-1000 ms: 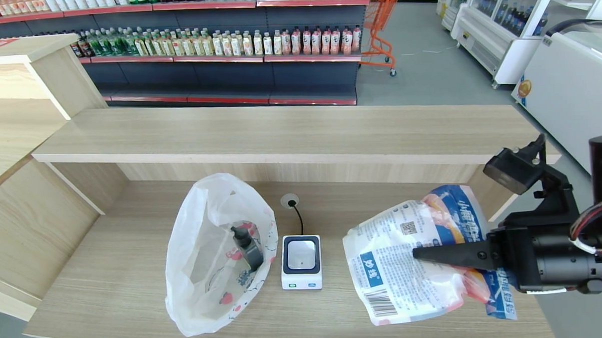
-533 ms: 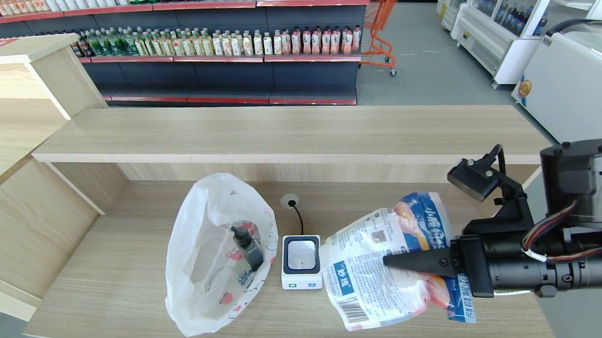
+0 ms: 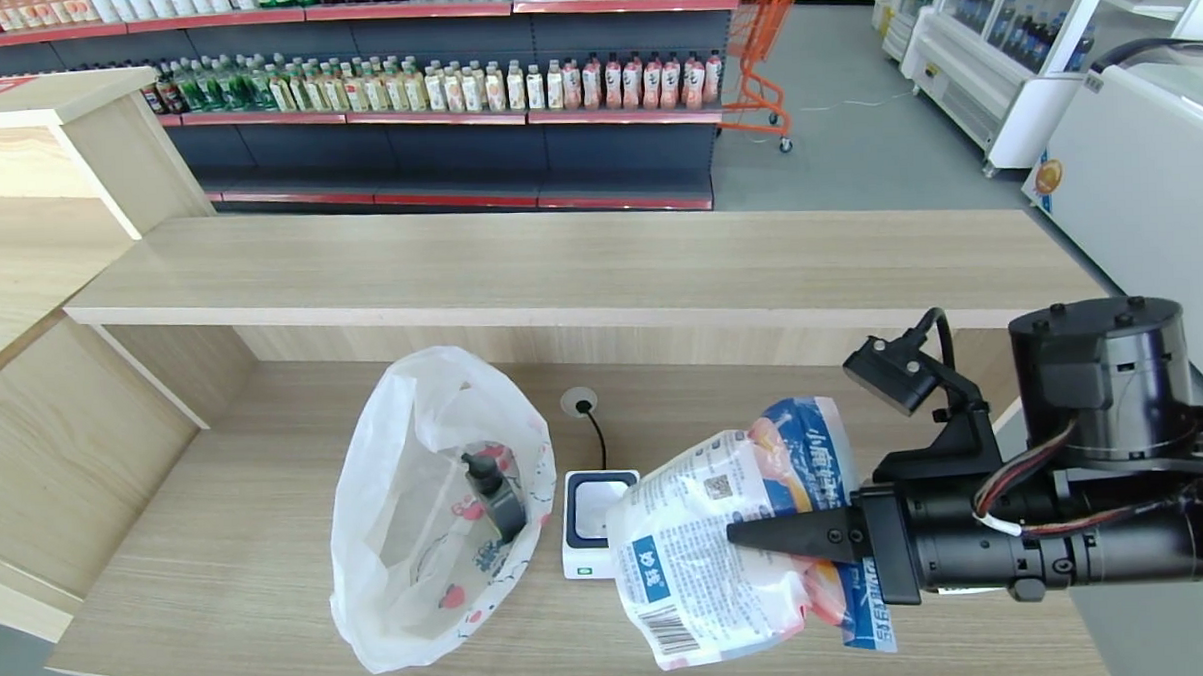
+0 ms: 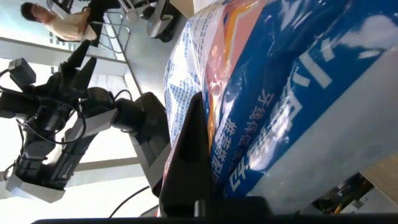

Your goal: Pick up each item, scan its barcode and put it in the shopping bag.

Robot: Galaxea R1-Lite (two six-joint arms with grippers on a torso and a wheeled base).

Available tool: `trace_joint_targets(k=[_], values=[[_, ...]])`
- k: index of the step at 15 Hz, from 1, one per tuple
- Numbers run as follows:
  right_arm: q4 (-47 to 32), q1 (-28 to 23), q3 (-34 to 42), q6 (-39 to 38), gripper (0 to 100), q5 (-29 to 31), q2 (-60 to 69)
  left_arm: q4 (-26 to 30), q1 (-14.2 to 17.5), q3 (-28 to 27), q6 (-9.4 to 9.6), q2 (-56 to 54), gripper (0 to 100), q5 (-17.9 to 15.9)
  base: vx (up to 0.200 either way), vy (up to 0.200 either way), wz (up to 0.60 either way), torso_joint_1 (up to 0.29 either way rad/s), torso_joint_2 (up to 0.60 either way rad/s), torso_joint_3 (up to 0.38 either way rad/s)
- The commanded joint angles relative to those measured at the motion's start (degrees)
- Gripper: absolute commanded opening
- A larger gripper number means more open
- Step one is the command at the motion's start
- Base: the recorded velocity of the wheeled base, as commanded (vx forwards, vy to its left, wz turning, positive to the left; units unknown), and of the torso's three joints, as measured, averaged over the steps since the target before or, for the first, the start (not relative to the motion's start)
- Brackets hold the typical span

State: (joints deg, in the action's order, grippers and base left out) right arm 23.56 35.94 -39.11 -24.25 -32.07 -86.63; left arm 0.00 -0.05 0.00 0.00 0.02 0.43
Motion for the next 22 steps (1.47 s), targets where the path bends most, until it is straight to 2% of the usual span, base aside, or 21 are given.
trace_joint_targets(k=[1, 5, 7, 10, 13, 16, 18, 22], values=[[-0.01, 0.27, 0.00, -0.01, 0, -0.01, -0.47, 0.00, -0.04, 0.00, 0.00, 0.06, 100, 0.01, 0.000, 0.000, 0.00, 0.000, 0.00, 0.000], [-0.01, 0.10, -0.18, 0.34, 0, 0.26, 0.58, 0.00, -0.04, 0.00, 0.00, 0.06, 100, 0.01, 0.000, 0.000, 0.00, 0.000, 0.00, 0.000], [-0.19, -0.08, 0.00, 2.45, 0, 4.30, 2.34, 0.00, -0.04, 0.00, -0.09, 0.06, 100, 0.01, 0.000, 0.000, 0.00, 0.000, 0.00, 0.000], [-3.53, -3.07, 1.05, 18.89, 0, 15.90, 6.82, 0.00, -0.04, 0.00, 0.00, 0.06, 100, 0.01, 0.000, 0.000, 0.00, 0.000, 0.00, 0.000], [-11.08, -7.99, 3.69, 34.35, 0, 17.84, 12.18, 0.00, -0.04, 0.00, -0.09, -0.02, 100, 0.01, 0.000, 0.000, 0.00, 0.000, 0.00, 0.000], [-11.00, -13.00, 8.26, 45.25, 0, 19.42, 14.38, 0.00, 0.05, 0.00, 0.00, 0.06, 100, 0.01, 0.000, 0.000, 0.00, 0.000, 0.00, 0.000], [-11.00, -14.93, 9.22, 48.77, 0, 19.42, 15.00, 0.00, -0.04, 0.00, -0.09, 0.06, 100, 0.01, 0.000, 0.000, 0.00, 0.000, 0.00, 0.000], [-10.82, -14.93, 8.43, 48.77, 0, 18.89, 14.82, 0.00, -0.04, 0.00, -0.09, -0.02, 100, 0.01, 0.000, 0.000, 0.00, 0.000, 0.00, 0.000]])
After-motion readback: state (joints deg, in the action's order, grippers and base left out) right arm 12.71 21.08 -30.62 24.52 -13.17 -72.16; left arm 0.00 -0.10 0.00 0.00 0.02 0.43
